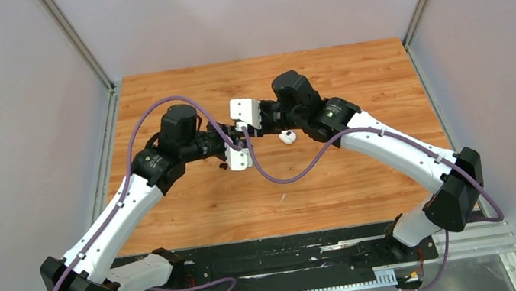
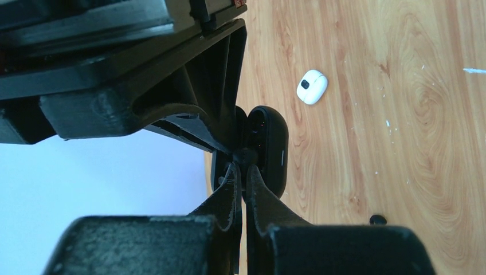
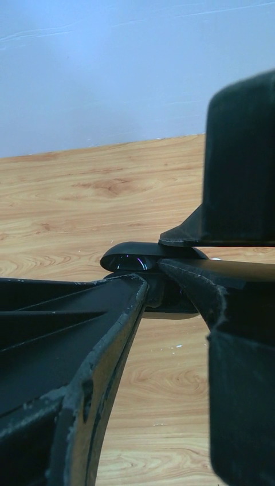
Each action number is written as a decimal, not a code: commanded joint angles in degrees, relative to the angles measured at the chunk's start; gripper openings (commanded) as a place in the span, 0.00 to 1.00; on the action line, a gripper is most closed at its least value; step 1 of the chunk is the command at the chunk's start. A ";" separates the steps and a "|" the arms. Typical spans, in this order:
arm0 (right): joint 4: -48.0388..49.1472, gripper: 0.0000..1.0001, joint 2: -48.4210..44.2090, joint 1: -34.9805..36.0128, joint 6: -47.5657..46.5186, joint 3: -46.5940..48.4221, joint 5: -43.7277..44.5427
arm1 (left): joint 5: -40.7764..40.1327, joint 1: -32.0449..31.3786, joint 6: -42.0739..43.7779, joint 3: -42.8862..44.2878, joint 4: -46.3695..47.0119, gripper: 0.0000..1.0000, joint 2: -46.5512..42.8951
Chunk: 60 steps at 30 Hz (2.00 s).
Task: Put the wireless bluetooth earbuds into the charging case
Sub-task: Place the earbud in the charging case.
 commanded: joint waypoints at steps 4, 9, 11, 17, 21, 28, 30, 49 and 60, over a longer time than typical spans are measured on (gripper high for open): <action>3.23 0.00 -0.96 0.46 -1.03 1.97 0.34 | -2.53 -0.33 -0.45 2.53 -1.40 0.00 -1.16; 3.29 0.00 -0.98 0.45 -0.97 1.31 0.67 | -0.61 -0.32 -4.98 6.15 -4.74 0.00 -1.17; 3.25 0.00 -0.99 0.45 -0.96 1.03 0.77 | -0.44 -0.38 -5.08 8.49 -7.29 0.00 -0.65; 3.38 0.00 -1.20 0.45 -0.47 0.81 0.86 | -1.22 -0.37 -3.39 9.98 -10.80 0.00 0.44; 3.37 0.00 -1.25 0.45 0.48 1.36 0.56 | -1.45 -0.33 -2.17 10.31 -12.44 0.00 1.46; 3.36 0.00 -1.31 0.46 1.39 2.67 0.16 | -2.76 -0.32 -2.26 10.35 -11.72 0.00 3.38; 3.33 0.00 -1.25 0.46 1.48 2.92 0.07 | -2.82 -0.35 -2.54 10.41 -11.32 0.00 3.55; 3.07 0.00 -0.46 0.29 5.97 4.93 -2.13 | -6.59 -0.43 0.20 5.98 -7.52 0.00 2.23; 3.06 0.00 -0.22 -0.56 6.62 4.63 -1.86 | -6.70 -0.41 1.97 6.69 -13.29 0.00 0.50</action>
